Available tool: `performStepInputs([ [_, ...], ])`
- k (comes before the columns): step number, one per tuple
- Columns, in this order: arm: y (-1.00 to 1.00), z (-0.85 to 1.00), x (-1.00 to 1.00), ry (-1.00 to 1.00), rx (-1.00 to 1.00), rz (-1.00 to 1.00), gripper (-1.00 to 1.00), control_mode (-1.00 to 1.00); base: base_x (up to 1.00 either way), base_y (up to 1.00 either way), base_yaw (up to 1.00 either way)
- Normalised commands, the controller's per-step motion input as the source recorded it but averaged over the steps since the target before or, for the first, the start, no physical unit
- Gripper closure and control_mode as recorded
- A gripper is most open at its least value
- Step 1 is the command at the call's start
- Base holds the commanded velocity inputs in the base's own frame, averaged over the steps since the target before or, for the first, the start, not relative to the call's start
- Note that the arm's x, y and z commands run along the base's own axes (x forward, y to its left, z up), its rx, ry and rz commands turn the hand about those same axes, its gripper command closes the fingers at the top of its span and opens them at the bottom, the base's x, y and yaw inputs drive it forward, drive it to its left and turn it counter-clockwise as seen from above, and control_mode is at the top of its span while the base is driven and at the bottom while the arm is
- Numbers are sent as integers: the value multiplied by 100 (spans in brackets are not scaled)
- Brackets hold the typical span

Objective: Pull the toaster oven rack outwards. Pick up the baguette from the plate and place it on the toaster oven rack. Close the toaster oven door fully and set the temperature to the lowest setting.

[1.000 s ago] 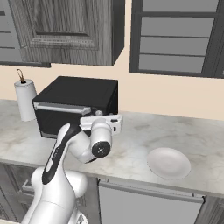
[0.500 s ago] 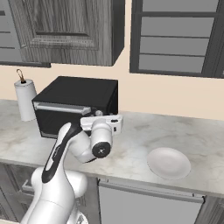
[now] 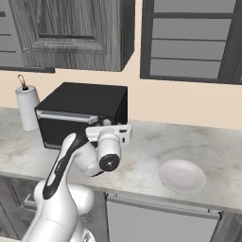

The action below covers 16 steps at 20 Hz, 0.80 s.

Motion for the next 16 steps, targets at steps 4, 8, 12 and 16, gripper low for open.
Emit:
performStepInputs([
  [4, 4, -9, -11, 0, 9, 0, -100, -100, 0, 0, 0],
  [8, 10, -4, 0, 0, 10, -4, -100, -100, 0, 0, 0],
  [12, 2, 0, -32, 0, 0, 0, -100, -100, 0, 0, 0],
  [16, 27, -2, -18, 0, 0, 0, -100, -100, 0, 0, 0],
])
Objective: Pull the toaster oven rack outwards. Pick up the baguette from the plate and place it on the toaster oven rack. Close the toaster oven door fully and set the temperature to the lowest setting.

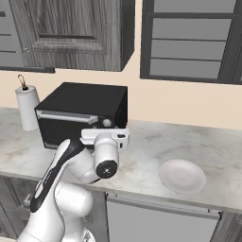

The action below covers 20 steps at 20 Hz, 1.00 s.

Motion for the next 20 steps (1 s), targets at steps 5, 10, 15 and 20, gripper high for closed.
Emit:
performStepInputs([
  [5, 57, -17, -26, 0, 0, 0, -100, -100, 0, 0, 0],
  [10, 22, -11, -6, 0, 3, 0, -100, -100, 0, 0, 0],
  [15, -3, 3, -66, 5, 5, -7, -100, -100, 0, 0, 0],
  [20, -10, 75, -80, 48, 2, -17, -100, -100, 0, 0, 0],
])
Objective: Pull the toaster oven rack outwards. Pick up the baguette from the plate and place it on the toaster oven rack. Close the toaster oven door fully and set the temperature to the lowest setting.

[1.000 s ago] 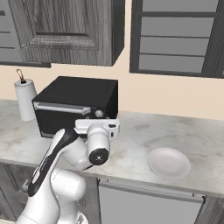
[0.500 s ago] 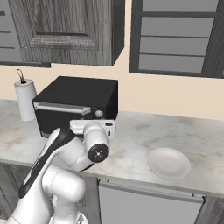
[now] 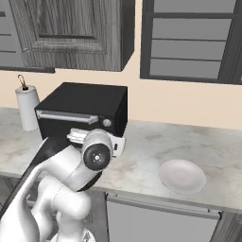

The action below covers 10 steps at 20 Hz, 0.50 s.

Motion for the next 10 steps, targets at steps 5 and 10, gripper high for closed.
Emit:
performStepInputs([
  [5, 7, -15, -14, 93, -10, -1, -100, -100, 0, 0, 0],
  [10, 5, -44, -6, 14, -1, 1, -100, -100, 0, 0, 0],
])
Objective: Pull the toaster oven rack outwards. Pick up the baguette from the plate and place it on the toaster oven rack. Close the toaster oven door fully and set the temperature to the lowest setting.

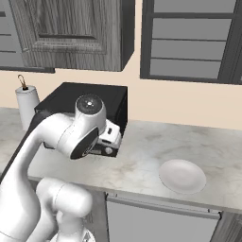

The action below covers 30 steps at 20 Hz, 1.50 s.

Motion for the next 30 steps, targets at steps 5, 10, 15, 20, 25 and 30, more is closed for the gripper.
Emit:
performStepInputs([
  [5, 26, -86, -70, -7, -2, 0, -100, -100, 0, 0, 0],
  [10, 75, -80, -66, -45, 0, -1, -100, -100, 0, 0, 0],
  [15, 77, 7, -17, -78, -3, -7, -100, -100, 0, 0, 0],
  [20, 84, -10, 14, -46, -23, -17, -100, -100, 0, 0, 0],
  [25, -3, 0, 28, 0, 0, -3, -100, -100, 0, 0, 0],
  [30, -29, 0, 41, 1, 0, -33, -100, -100, 0, 0, 0],
])
